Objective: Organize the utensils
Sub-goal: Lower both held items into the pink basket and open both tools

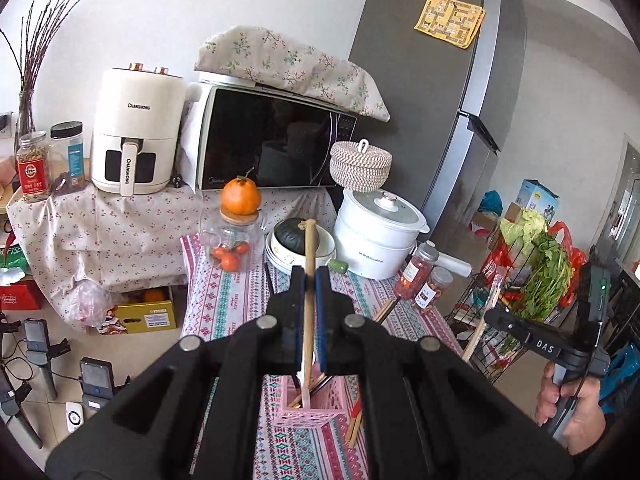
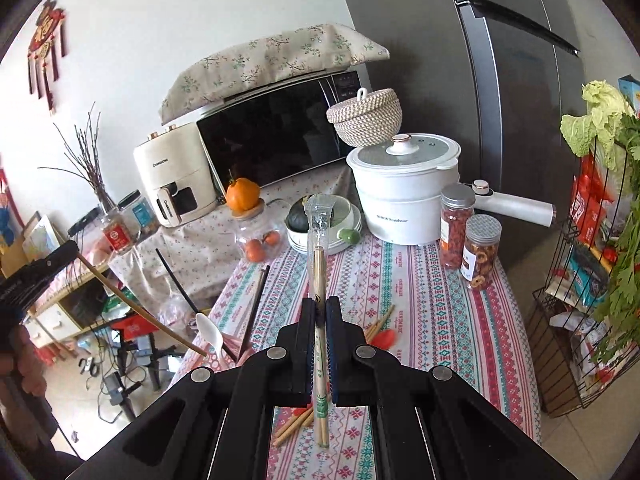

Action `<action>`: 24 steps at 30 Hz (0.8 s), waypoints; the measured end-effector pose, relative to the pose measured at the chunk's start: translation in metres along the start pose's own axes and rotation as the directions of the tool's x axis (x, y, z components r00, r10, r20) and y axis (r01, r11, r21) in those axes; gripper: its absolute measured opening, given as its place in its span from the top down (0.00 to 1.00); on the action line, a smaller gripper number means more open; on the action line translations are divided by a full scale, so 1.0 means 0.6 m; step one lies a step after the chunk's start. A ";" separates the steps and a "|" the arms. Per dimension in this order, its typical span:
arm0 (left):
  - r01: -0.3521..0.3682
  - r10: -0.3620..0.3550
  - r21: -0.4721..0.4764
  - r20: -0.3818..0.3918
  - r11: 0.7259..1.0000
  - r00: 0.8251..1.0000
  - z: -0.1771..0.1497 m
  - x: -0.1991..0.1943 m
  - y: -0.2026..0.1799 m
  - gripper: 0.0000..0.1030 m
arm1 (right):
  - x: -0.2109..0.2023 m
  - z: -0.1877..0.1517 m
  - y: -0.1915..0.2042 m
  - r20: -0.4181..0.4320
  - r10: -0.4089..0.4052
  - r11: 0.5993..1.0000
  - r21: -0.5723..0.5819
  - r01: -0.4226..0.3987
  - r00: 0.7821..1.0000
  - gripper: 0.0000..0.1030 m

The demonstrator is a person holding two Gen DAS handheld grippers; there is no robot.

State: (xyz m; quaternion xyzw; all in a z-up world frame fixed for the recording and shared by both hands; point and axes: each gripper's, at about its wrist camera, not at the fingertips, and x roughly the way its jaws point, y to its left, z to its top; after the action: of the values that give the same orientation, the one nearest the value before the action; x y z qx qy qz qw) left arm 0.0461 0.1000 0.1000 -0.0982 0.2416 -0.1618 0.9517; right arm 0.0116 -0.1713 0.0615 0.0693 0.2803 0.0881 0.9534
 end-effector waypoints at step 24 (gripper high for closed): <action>-0.052 0.066 0.084 -0.165 0.995 0.984 -0.051 0.081 0.001 0.50 | 0.026 0.017 0.087 0.144 0.156 0.987 0.005 -0.159 0.977 0.95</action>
State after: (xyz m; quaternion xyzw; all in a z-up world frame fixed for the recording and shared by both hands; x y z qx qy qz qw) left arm 0.0715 0.0801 0.0526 -0.0390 0.3169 -0.1507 0.9356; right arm 0.0235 -0.1177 0.0710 0.1055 0.2054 0.1558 0.9604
